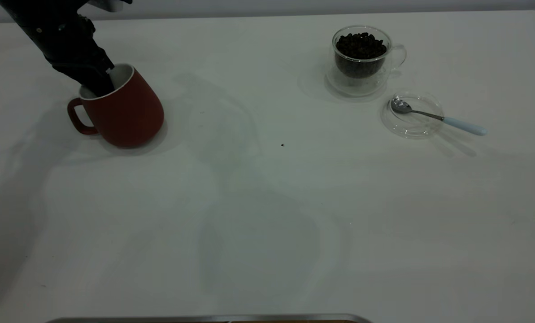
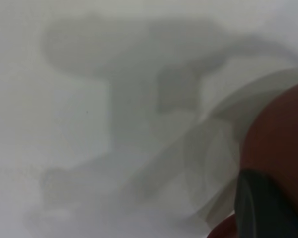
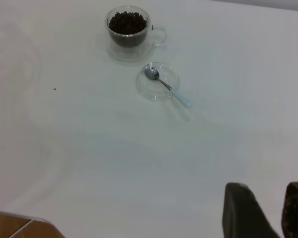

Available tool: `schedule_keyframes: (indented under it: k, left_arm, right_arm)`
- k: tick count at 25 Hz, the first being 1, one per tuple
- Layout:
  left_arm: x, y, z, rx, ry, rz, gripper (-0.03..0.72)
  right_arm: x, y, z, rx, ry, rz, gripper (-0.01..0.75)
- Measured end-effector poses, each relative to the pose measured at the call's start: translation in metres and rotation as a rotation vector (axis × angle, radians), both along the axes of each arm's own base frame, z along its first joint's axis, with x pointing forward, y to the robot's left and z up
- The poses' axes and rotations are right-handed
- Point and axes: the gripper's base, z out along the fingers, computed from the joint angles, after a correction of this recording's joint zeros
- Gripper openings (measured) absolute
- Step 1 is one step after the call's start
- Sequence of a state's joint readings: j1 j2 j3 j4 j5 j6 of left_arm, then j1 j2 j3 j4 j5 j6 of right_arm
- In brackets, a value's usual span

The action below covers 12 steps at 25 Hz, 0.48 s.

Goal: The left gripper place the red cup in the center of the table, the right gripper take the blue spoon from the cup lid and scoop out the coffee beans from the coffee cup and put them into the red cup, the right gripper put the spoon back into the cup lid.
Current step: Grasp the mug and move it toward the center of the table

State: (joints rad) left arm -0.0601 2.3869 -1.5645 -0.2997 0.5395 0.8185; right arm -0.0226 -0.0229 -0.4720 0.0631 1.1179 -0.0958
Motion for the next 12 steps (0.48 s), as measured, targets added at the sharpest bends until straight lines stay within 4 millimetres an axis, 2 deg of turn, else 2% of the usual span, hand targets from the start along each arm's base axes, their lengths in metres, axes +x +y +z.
schedule_keyframes:
  k: [5, 9, 12]
  left_arm:
    - [-0.002, -0.011, 0.006, -0.007, 0.021, -0.023, 0.094]
    - [0.01, -0.039, 0.028, -0.006, -0.02, -0.022, 0.094]
    - [0.02, -0.067, 0.047, 0.043, -0.086, -0.025, 0.094]
  right_arm:
    - [0.0, 0.0, 0.0, 0.0, 0.0, 0.0, 0.24]
    - [0.0, 0.0, 0.0, 0.0, 0.0, 0.0, 0.24]
    - [0.0, 0.0, 0.0, 0.0, 0.0, 0.0, 0.24]
